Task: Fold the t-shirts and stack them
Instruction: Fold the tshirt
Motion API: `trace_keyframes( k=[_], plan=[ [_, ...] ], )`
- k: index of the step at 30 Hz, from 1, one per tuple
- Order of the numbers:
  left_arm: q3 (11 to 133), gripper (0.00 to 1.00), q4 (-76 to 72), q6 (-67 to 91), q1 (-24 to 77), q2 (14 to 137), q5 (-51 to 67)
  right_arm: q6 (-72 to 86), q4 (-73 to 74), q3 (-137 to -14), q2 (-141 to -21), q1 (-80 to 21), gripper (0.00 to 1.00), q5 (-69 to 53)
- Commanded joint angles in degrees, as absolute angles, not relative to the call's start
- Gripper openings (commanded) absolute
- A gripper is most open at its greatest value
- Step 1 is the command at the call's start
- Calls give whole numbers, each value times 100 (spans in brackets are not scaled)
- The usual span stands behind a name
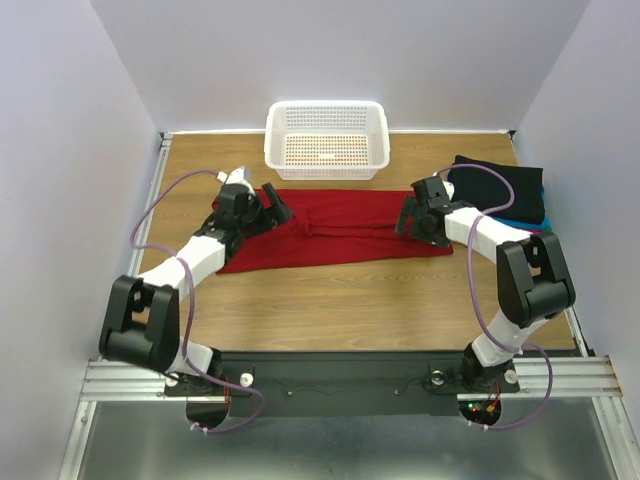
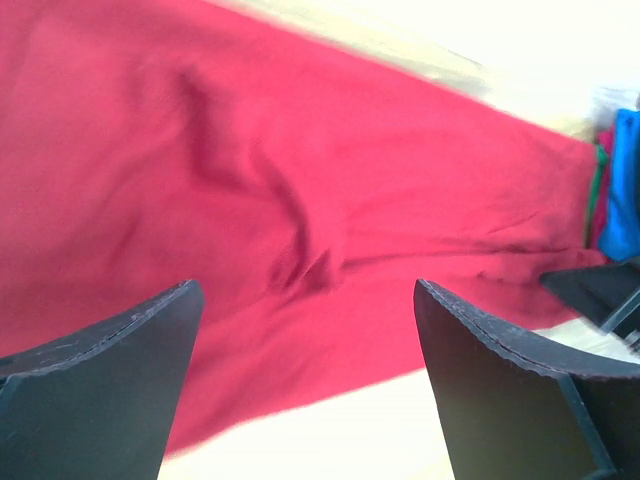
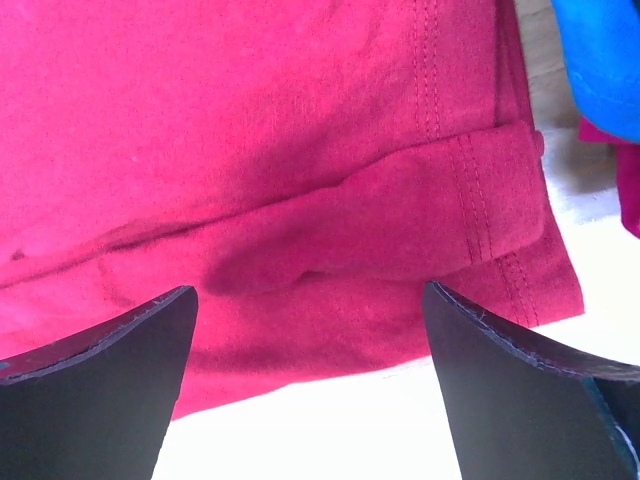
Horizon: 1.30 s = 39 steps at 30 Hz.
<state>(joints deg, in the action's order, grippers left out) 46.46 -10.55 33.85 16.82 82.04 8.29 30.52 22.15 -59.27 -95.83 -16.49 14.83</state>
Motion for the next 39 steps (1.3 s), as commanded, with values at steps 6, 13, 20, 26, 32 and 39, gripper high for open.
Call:
trace_keyframes(
  k=[6, 13, 20, 26, 32, 39],
  plan=[
    [3481, 98, -1160, 3595, 1696, 7865, 44, 3419, 1345, -6073, -9808, -1600, 100, 1670],
    [3340, 98, -1125, 3595, 1652, 8007, -219, 3156, 1002, -6714, -10186, -1582, 100, 2293],
    [3173, 98, -888, 3577, 1538, 7744, -457, 2831, 844, -7409, -10634, -1441, 100, 2479],
    [3365, 99, -545, 3533, 1512, 7252, -536, 2584, 835, -7357, -10503, -1441, 100, 2181],
    [4033, 98, -325, 3437, 1503, 7215, -606, 2250, 826, -7497, -11029, -1441, 100, 1837],
    [4754, 99, -395, 3314, 1161, 8294, -449, 2575, 800, -7190, -11330, -1441, 100, 1390]
  ],
)
